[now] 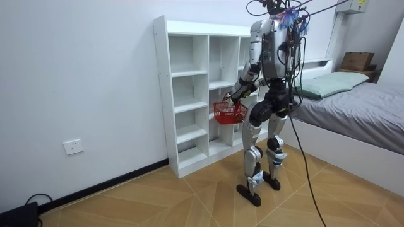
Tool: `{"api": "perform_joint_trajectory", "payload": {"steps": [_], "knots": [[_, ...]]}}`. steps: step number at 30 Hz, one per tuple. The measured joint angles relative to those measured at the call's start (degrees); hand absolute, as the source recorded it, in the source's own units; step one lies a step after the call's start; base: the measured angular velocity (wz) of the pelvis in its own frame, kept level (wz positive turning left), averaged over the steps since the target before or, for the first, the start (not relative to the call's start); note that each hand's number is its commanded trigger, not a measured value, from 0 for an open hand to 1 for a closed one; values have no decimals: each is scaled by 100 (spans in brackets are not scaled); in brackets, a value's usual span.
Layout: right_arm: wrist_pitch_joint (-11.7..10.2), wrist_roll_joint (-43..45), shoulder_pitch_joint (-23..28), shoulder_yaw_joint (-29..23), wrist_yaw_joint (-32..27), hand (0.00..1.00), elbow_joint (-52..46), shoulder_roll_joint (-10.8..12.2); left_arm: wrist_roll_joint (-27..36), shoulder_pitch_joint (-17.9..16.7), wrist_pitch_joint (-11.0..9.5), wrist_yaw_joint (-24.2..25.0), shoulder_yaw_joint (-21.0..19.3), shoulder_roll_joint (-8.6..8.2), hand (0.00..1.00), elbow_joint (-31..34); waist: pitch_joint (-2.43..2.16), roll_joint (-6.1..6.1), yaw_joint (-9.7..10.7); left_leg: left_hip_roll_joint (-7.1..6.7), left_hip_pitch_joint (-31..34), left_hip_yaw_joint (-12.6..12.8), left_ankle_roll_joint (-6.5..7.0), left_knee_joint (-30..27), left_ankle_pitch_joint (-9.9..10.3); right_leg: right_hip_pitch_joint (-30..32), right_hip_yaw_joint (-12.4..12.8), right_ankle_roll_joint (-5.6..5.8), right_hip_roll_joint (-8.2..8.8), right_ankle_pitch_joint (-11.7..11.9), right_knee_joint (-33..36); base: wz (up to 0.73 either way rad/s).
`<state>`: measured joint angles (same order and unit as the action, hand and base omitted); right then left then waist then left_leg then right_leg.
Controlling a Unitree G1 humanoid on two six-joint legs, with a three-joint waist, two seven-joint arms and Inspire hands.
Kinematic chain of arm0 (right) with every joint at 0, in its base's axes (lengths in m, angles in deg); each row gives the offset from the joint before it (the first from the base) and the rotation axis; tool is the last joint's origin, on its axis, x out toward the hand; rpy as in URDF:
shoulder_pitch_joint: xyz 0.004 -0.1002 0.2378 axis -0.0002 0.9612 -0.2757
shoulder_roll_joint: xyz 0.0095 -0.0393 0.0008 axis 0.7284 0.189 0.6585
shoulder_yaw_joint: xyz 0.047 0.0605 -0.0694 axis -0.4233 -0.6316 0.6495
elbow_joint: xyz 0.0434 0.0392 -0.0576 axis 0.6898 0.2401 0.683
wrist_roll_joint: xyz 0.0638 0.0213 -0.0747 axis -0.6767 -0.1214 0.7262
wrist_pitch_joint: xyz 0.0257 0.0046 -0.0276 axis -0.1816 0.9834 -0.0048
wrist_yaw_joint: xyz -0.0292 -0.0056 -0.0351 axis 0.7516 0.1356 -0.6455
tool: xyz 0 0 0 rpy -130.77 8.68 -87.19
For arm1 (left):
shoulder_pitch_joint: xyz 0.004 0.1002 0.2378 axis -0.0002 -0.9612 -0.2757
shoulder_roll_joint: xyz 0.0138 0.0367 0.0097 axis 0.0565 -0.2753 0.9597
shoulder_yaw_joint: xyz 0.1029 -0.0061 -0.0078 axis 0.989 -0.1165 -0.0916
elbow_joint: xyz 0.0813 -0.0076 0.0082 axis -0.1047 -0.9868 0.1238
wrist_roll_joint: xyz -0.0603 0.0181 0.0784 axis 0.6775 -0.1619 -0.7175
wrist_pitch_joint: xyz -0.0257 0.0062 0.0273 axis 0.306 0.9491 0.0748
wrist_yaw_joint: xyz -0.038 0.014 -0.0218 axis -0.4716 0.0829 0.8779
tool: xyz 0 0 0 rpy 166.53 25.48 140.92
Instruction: Collect fruits from the closet
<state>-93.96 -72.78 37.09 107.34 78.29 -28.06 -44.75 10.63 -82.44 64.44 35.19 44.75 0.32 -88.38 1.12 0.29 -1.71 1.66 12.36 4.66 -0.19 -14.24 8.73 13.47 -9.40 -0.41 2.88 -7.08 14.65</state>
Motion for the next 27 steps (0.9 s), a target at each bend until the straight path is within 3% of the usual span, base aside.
{"api": "perform_joint_trajectory", "payload": {"steps": [7,16,27], "knots": [[2,-3,-11,-16,-70,100,0,36,68,0,0,0,-1,-5,100,-1,35,84,2,-4,-11,7,2,57,-3,2,2,2,1,-1,-18,0],[41,-291,-147,3,-171,100,52,85,524,15,1,-7,2,-21,100,-1,36,85,11,-4,47,9,2,76,-3,43,-4,5,-5,1,-77,0],[42,-1610,-155,-4,-541,100,142,230,1526,16,-46,0,66,-128,100,0,40,78,134,-1,45,1,2,82,-2,29,-33,4,-4,3,-83,0]]}}
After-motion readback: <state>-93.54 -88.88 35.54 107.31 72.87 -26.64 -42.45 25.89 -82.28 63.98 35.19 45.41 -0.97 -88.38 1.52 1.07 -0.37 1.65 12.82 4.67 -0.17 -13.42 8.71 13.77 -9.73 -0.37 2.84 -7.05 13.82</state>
